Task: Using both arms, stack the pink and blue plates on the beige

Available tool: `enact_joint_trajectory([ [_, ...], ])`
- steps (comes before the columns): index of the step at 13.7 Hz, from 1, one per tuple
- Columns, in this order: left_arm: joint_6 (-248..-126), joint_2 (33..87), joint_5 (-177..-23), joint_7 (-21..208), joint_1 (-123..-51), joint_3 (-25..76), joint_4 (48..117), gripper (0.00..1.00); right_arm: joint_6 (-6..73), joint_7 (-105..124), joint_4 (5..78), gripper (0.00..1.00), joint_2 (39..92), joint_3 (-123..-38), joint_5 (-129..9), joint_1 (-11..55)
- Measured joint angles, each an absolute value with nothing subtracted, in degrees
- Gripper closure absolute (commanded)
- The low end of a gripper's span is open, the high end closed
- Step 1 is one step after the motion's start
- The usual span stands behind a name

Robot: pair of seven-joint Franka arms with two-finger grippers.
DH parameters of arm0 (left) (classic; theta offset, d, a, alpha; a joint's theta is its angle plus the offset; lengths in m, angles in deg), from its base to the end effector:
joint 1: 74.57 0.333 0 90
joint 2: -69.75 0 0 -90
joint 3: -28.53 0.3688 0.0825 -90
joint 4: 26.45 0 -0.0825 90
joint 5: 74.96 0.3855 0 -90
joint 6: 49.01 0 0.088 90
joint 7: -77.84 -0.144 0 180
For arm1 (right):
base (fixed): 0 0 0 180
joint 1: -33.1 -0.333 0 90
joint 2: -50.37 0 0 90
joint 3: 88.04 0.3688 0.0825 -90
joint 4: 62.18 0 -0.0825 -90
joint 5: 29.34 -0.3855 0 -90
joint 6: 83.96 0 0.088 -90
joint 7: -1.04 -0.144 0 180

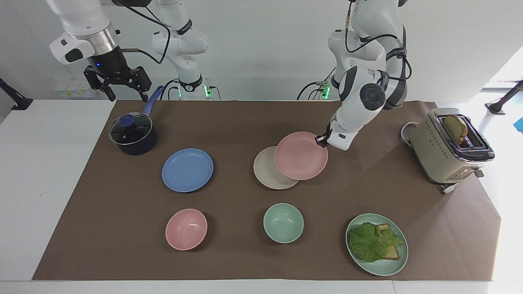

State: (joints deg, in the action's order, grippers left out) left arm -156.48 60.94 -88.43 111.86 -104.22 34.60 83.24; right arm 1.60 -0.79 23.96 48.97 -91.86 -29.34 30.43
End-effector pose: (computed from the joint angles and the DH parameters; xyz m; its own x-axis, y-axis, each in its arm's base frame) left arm 0.5170 -0.2562 0.4179 0.9288 0.2553 -0.2687 0.2773 -0.9596 0.0467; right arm 0.5397 -0.0114 0.6784 0.9985 -0.0520 0.0142 -0.0520 -0.9986 -0.0021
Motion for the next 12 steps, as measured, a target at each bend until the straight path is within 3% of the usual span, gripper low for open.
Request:
enact_joint_trajectory([
  [5, -167.6, 59.6, -90.7, 112.2, -107.2, 34.6, 86.9, 1.00, 1.6, -0.8, 24.0, 0.00, 49.0, -91.9, -29.3, 30.4],
  [6, -168.7, 59.2, -91.0, 112.1, -107.2, 34.6, 87.1, 0.65, 1.6, -0.8, 24.0, 0.00, 49.0, -91.9, -29.3, 30.4],
  [7, -169.1, 58.9, -91.2, 112.1, -107.2, 34.6, 87.1, 0.01, 1.6, -0.8, 24.0, 0.00, 49.0, -91.9, -29.3, 30.4],
  [12, -169.8, 58.9, -91.5, 112.1, -107.2, 34.7, 87.1, 0.00, 1.6, -0.8, 24.0, 0.00, 49.0, -91.9, -29.3, 30.4],
])
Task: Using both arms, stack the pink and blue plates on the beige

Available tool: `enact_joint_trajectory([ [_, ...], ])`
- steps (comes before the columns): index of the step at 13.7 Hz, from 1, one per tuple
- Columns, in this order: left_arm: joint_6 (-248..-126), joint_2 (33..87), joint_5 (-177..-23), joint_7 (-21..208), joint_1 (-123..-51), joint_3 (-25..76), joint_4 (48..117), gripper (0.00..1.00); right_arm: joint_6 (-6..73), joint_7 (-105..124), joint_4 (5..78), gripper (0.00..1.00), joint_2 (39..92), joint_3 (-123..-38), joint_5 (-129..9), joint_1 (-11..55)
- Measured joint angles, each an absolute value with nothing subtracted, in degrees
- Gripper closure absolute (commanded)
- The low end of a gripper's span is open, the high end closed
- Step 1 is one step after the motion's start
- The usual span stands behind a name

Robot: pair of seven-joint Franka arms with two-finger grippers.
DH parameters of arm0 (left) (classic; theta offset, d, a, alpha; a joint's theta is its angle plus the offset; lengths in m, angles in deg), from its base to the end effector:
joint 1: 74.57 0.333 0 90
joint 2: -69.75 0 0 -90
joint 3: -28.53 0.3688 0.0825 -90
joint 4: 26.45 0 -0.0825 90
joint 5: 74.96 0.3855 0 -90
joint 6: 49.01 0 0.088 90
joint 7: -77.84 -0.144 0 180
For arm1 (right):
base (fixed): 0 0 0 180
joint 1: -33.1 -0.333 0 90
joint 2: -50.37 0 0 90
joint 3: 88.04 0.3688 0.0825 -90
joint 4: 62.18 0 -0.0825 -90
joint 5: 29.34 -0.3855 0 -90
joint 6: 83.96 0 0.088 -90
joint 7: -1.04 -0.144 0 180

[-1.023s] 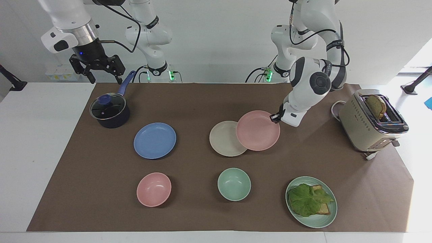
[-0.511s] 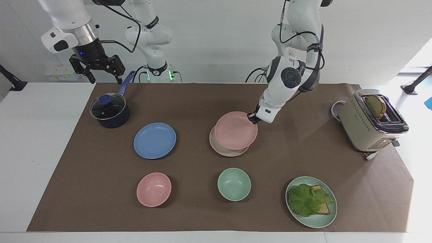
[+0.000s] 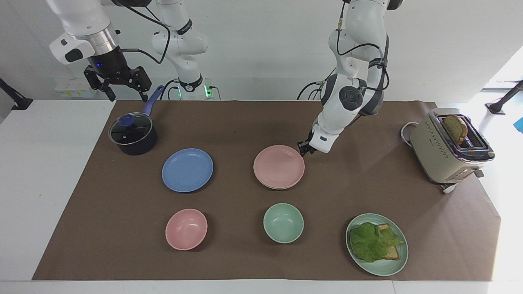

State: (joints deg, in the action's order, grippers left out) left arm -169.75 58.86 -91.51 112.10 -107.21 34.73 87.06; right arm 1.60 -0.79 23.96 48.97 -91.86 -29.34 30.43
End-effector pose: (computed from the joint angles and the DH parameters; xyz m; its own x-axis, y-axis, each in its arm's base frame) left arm 0.5225 -0.2873 0.3834 0.9449 0.2700 -0.1852 0.2966 -0.9455 0.1347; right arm 0.5397 -0.0114 0.6784 0.9985 -0.0520 0.0142 -0.0520 -0.9986 -0.0021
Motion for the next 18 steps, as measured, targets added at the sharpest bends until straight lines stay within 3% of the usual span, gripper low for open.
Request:
enact_joint_trajectory([
  [5, -169.7, 58.9, -88.5, 108.9, -106.4, 36.4, 86.7, 0.00, 1.6, -0.8, 24.0, 0.00, 49.0, -91.9, -29.3, 30.4],
  [8, -168.4, 59.9, -84.0, 100.6, -101.3, 37.0, 85.5, 0.00, 1.6, -0.8, 24.0, 0.00, 49.0, -91.9, -29.3, 30.4],
  [14, -162.6, 68.8, -78.5, 87.2, -93.1, 37.3, 83.7, 0.00, 1.6, -0.8, 24.0, 0.00, 49.0, -91.9, -29.3, 30.4],
  [18, -153.6, 72.9, -76.0, 80.7, -90.6, 37.3, 77.4, 0.00, 1.6, -0.8, 24.0, 0.00, 49.0, -91.9, -29.3, 30.4],
])
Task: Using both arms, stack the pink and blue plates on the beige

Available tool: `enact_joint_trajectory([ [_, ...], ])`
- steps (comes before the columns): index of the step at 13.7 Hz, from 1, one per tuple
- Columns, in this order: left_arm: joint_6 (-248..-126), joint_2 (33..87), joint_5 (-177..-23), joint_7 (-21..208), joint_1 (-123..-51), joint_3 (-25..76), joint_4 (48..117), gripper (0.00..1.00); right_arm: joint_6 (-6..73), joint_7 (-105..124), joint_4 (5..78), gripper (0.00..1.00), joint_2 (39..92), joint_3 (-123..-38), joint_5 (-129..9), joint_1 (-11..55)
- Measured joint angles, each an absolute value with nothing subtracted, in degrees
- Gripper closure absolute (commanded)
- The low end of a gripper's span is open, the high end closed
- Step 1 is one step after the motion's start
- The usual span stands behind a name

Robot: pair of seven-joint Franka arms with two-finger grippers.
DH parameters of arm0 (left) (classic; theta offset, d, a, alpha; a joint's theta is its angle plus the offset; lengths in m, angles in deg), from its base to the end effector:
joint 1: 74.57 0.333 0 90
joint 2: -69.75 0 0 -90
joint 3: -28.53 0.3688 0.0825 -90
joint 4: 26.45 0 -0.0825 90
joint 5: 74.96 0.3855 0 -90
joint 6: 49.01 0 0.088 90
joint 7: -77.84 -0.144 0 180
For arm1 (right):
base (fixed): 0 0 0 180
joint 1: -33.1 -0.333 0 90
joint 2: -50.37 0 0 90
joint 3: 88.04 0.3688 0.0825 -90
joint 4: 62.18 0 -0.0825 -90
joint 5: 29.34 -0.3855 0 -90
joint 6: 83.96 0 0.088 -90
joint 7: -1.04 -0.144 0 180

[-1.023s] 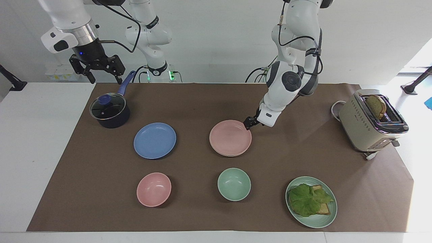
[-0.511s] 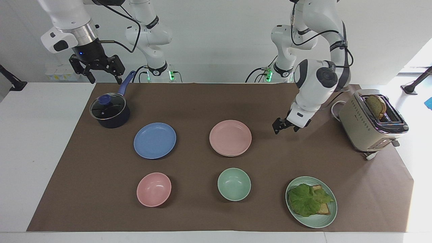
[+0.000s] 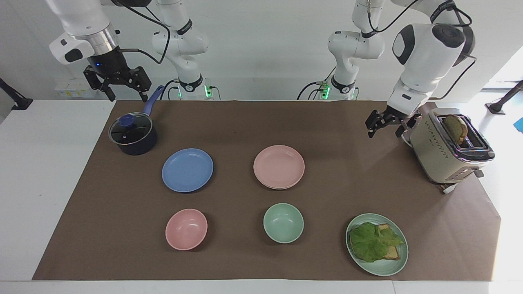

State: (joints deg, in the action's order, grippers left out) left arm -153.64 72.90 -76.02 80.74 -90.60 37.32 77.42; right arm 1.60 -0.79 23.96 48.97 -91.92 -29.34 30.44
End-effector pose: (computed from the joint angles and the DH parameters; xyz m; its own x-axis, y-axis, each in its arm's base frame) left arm 0.5496 -0.0701 0.5771 0.9953 -0.0704 0.0660 -0.0725 -0.9969 0.0299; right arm 0.5397 -0.0121 0.6784 0.9985 -0.0532 0.0142 -0.0532 -0.9986 -0.0021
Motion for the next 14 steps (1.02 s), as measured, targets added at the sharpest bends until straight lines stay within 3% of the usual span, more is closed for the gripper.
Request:
enact_joint_trajectory([
  [6, -150.2, 73.5, -76.0, 75.5, -85.7, 37.4, 72.8, 0.00, 2.8, -0.8, 24.6, 0.00, 49.0, -92.2, -29.3, 30.5],
  [11, -149.8, 74.1, -76.0, 75.5, -85.5, 37.3, 72.6, 0.00, 13.1, -0.8, 31.2, 0.00, 49.9, -92.2, -29.3, 30.5],
  [14, -149.7, 74.1, -76.0, 75.5, -85.5, 37.3, 72.6, 0.00, 20.8, -0.8, 35.9, 0.00, 53.3, -92.1, -29.3, 30.4],
])
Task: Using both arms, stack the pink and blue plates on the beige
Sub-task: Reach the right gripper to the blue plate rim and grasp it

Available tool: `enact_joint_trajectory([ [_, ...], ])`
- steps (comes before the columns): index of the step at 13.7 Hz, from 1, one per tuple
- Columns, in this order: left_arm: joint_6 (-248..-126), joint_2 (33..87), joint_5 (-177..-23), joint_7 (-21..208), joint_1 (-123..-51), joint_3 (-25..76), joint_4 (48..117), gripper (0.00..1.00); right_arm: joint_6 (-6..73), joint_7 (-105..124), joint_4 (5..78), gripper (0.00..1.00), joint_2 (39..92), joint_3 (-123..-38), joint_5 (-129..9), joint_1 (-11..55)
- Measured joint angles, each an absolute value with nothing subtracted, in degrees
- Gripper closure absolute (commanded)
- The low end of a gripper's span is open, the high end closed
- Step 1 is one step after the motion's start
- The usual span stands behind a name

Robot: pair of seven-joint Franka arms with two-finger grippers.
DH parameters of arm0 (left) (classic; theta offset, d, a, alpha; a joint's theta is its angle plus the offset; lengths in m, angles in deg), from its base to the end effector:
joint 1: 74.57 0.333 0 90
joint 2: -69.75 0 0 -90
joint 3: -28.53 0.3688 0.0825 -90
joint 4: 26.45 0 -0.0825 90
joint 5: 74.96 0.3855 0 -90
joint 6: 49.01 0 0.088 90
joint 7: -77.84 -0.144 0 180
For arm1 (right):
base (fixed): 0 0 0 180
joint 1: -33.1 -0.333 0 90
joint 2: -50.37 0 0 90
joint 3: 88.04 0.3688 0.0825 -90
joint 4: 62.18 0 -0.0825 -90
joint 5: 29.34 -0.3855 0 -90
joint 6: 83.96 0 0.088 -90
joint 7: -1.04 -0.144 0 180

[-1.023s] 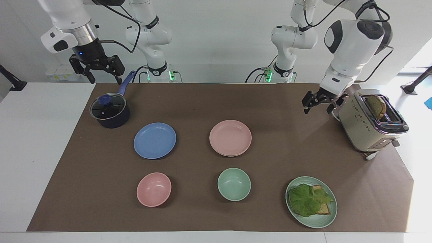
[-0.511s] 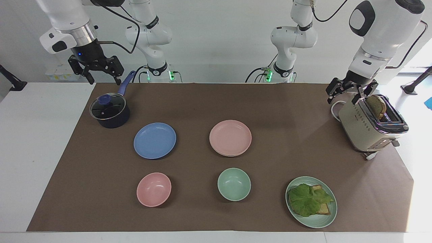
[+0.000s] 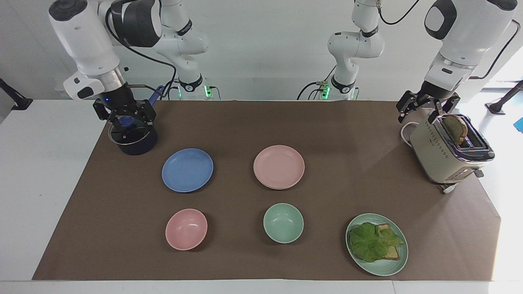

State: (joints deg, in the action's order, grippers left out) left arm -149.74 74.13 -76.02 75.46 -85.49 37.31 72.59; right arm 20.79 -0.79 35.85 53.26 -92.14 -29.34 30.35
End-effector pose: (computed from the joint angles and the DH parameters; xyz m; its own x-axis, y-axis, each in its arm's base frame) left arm 0.5477 -0.0196 0.6236 0.9916 -0.0744 0.1059 -0.0775 -0.9967 0.0257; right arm 0.5924 -0.0131 0.5674 0.9962 -0.0551 0.0670 -0.0553 -0.9985 0.0015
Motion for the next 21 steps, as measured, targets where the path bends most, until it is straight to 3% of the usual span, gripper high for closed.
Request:
enact_joint_trajectory([
  [6, -149.7, 74.1, -76.0, 75.5, -85.5, 37.3, 72.6, 0.00, 40.2, -0.8, 51.2, 0.00, 58.2, -92.1, -29.3, 30.3],
  [14, -149.7, 74.1, -76.0, 75.5, -85.5, 37.3, 72.6, 0.00, 47.6, -0.6, 55.7, 0.03, 64.6, -92.2, -29.3, 30.4],
  [18, -149.7, 74.1, -76.0, 75.5, -85.5, 37.3, 72.6, 0.00, 50.2, -0.6, 57.4, 0.72, 65.0, -92.3, -29.3, 30.9],
  [20, -149.7, 74.1, -76.0, 75.5, -85.5, 37.3, 72.6, 0.00, 50.2, -0.5, 57.7, 0.96, 65.0, -92.3, -31.1, 31.4],
  [21, -149.7, 74.1, -76.0, 75.5, -85.5, 37.3, 72.6, 0.00, 50.2, -0.4, 57.9, 1.00, 65.0, -92.3, -33.1, 31.4],
])
